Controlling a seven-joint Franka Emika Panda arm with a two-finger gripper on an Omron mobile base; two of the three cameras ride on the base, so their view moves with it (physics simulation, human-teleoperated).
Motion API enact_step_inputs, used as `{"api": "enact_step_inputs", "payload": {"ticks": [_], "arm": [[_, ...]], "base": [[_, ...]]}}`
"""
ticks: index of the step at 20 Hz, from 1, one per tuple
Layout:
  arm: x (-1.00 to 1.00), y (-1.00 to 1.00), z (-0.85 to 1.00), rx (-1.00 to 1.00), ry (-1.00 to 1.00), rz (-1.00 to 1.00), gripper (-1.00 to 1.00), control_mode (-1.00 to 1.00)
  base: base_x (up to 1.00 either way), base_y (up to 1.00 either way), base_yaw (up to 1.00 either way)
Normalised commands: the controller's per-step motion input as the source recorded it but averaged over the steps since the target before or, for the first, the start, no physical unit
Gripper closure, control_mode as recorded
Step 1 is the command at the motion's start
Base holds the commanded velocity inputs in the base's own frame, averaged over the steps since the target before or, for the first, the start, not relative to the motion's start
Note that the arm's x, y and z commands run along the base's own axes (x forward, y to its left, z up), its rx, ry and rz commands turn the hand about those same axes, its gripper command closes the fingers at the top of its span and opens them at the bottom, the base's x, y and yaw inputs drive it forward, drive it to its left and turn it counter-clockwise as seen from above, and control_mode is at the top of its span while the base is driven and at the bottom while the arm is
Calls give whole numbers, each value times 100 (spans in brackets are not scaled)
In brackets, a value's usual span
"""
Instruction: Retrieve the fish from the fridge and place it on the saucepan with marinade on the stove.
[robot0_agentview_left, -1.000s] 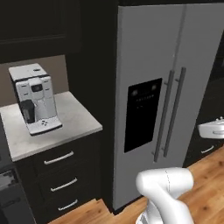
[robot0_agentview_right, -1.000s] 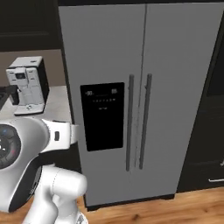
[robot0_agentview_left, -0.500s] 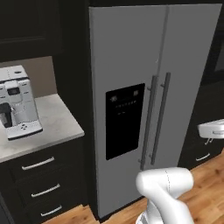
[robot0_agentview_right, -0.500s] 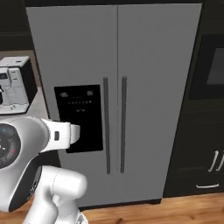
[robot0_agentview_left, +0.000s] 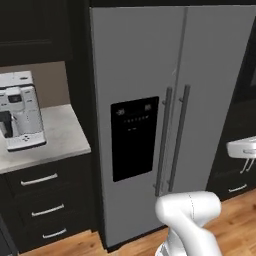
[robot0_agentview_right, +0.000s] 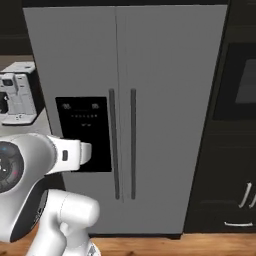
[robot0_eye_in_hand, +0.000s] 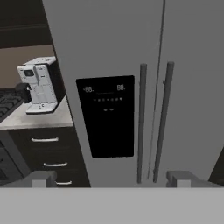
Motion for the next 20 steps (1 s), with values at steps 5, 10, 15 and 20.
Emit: {"api": "enact_step_inputs", "payload": {"ticks": [5, 10, 15, 20], "arm": [[0, 0, 0, 0, 0, 0, -100, 100], [0, 0, 0, 0, 0, 0, -100, 100], [0, 0, 0, 0, 0, 0, -100, 100], [0, 0, 0, 0, 0, 0, -100, 100]], "base": [[-38, -13, 34], [-58, -19, 29], [-49, -45, 18], [-10, -47, 5]]}}
